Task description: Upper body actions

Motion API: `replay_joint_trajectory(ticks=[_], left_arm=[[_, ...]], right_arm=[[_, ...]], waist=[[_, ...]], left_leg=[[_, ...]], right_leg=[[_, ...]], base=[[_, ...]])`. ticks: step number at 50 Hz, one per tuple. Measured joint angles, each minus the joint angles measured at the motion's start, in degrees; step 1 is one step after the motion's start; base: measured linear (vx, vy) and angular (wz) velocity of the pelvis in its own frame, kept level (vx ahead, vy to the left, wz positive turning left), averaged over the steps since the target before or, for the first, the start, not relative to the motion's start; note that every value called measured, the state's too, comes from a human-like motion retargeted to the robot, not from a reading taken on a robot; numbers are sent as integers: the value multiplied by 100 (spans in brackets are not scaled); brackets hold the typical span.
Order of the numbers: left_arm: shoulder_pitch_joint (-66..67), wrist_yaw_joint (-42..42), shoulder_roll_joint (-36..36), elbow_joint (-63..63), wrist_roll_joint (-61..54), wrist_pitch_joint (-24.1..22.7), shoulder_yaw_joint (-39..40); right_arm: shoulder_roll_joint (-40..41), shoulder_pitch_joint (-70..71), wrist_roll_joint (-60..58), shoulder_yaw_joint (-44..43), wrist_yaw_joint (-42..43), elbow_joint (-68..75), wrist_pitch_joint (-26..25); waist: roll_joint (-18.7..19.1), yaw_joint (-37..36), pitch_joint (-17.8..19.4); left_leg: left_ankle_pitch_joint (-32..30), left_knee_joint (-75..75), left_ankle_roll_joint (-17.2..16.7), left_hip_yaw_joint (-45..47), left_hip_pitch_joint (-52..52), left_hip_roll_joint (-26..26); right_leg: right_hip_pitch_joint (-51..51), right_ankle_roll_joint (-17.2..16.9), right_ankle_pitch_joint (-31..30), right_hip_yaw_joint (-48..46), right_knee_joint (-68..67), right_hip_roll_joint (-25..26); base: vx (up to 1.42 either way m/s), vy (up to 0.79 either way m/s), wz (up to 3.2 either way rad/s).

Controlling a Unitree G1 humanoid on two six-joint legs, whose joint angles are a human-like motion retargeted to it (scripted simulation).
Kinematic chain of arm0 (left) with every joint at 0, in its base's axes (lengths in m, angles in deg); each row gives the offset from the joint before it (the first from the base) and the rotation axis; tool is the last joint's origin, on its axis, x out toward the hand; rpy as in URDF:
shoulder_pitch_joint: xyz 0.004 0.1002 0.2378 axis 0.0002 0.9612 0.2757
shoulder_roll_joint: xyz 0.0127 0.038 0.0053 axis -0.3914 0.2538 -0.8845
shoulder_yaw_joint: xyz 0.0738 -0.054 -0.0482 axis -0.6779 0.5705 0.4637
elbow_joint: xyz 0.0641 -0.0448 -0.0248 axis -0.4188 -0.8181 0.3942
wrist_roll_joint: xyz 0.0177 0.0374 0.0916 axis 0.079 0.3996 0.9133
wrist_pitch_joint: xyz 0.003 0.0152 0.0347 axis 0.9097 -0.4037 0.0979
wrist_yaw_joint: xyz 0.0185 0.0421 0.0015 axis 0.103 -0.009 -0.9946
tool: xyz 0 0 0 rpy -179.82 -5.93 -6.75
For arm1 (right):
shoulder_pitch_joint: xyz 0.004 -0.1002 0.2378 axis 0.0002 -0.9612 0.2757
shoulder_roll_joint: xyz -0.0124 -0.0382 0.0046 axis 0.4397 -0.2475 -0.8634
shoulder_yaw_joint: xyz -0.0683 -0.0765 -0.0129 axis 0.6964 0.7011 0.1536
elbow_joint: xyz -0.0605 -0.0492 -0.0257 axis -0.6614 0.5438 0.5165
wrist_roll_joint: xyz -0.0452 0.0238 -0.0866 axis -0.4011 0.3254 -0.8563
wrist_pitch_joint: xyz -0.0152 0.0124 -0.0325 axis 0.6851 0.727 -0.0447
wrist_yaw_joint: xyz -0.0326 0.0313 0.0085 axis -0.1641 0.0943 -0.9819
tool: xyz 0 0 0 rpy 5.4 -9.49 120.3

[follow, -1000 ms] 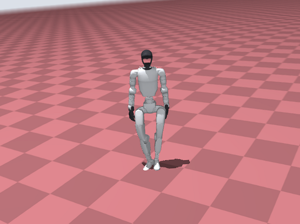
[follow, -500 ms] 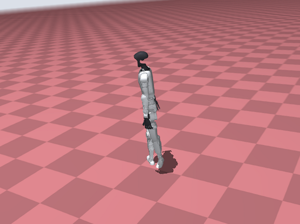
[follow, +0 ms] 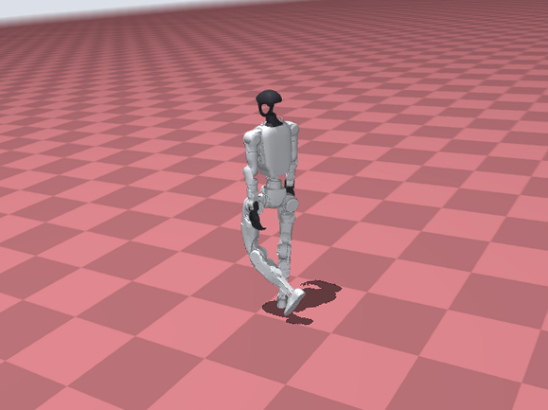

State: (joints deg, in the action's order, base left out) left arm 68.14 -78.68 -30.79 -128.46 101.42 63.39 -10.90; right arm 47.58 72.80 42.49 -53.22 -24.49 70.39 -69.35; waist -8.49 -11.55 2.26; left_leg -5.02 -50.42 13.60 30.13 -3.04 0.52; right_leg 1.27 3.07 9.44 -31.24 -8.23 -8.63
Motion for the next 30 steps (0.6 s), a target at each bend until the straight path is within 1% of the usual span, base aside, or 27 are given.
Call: replay_joint_trajectory(ticks=[2, 3, 5, 8, 10, 13, 15, 16, 17, 18, 19, 20, 21, 22, 23, 25, 28, 30], left_arm=[[65, -49, 4, 25, 35, -20, 49], [105, -59, -15, 37, 84, -22, 45], [116, -57, -54, 63, 221, -8, -37], [-9, 14, -63, 126, 432, 26, -194], [-71, 35, -49, 186, 473, 24, -273], [-115, 8, 12, 336, 379, -10, -281], [-124, -16, 57, 453, 244, -65, -231], [-68, -52, 99, 489, 177, -97, -186], [-28, -107, 134, 507, 126, -120, -139], [-19, -201, 156, 488, 107, -125, -87], [-34, -267, 163, 448, 118, -96, -38], [-61, -319, 161, 397, 144, -51, 11], [-87, -294, 147, 380, 146, -7, -2], [-124, -266, 129, 364, 156, 25, -17], [-182, -232, 104, 350, 181, 34, -39], [-199, -144, 77, 377, 282, 13, -54], [-67, -96, 60, 437, 322, -61, -109], [-18, -132, 22, 428, 290, -97, -118]], right_arm=[[126, 123, 246, 139, -110, -54, -33], [203, 135, 378, 191, -156, -72, -55], [306, 132, 668, 227, -242, -93, -97], [292, 59, 976, 160, -329, -74, -140], [243, -80, 946, 60, -307, -10, -164], [111, -283, 770, -29, -95, 268, -204], [-2, -333, 647, -44, 60, 555, -275], [-73, -363, 533, -57, 129, 741, -340], [-135, -395, 422, -87, 198, 910, -435], [-178, -427, 315, -151, 268, 1045, -586], [-194, -471, 306, -234, 387, 1149, -717], [-196, -521, 346, -328, 532, 1238, -838], [-225, -574, 522, -456, 690, 1326, -825], [-264, -619, 728, -589, 804, 1425, -772], [-324, -649, 992, -732, 830, 1544, -638], [-376, -850, 1451, -932, 644, 1592, -573], [-337, -1159, 1739, -1244, 530, 1565, -625], [-297, -1235, 1780, -1376, 611, 1524, -621]], waist=[[39, 192, -25], [49, 254, -30], [97, 374, -19], [91, 402, 17], [140, 267, -1], [345, -109, 91], [620, -248, 183], [628, 3, 194], [654, 230, 182], [716, 410, 121], [732, 594, 61], [725, 780, 1], [752, 864, 6], [754, 874, 35], [708, 736, 111], [630, 625, 129], [568, 606, -50], [547, 691, -83]], left_leg=[[492, -155, 131, 42, 152, -278], [749, -179, 137, 55, 202, -404], [1146, -124, 140, -152, 486, -442], [1374, 459, 60, -774, 1108, 26], [1394, 1153, -227, -1407, 1380, 354], [1229, 2696, -719, -2418, 1277, 602], [593, 3828, -1170, -3026, 946, 510], [700, 3750, -1147, -3124, 892, 583], [742, 3735, -1137, -2904, 844, 512], [656, 3847, -1151, -2051, 810, 155], [615, 3891, -1142, -2051, 841, 137], [596, 3903, -1120, -2479, 905, 288], [605, 4011, -1054, -2783, 805, 421], [601, 4097, -1009, -2891, 722, 499], [572, 4135, -1006, -2607, 675, 466], [553, 4258, -990, -2523, 560, 502], [522, 4477, -898, -2266, 460, 523], [510, 4591, -847, -2113, 395, 527]], right_leg=[[48, 32, -22, 370, 13, 120], [41, 49, -26, 549, 28, 194], [74, 61, -86, 874, 72, 273], [244, 42, -251, 1182, 120, 191], [306, 22, -348, 1275, 146, 251], [274, 148, -495, 1693, 135, 642], [154, 263, -494, 1944, 85, 1071], [77, 233, -441, 1934, 34, 1026], [41, 217, -382, 1935, -31, 1017], [88, 231, -313, 1955, -126, 1079], [113, 248, -259, 1925, -164, 1095], [128, 265, -213, 1871, -173, 1089], [102, 265, -208, 1890, -147, 1127], [74, 257, -210, 1967, -133, 1149], [39, 234, -227, 2155, -143, 1138], [4, 167, -264, 2284, -121, 1091], [85, 107, -317, 2300, -86, 1052], [125, 105, -331, 2329, -77, 1072]], base=[[9, -11, -194], [13, -13, -188], [5, -4, -153], [-1, 10, -118], [13, 5, -152], [22, 1, -192], [22, 4, -145], [32, 16, -30], [33, 23, 19], [25, 19, 4], [18, 14, 1], [13, 11, -1], [10, 10, -26], [9, 9, -87], [11, 7, -111], [18, 6, -88], [20, 4, -42], [4, 1, -39]])
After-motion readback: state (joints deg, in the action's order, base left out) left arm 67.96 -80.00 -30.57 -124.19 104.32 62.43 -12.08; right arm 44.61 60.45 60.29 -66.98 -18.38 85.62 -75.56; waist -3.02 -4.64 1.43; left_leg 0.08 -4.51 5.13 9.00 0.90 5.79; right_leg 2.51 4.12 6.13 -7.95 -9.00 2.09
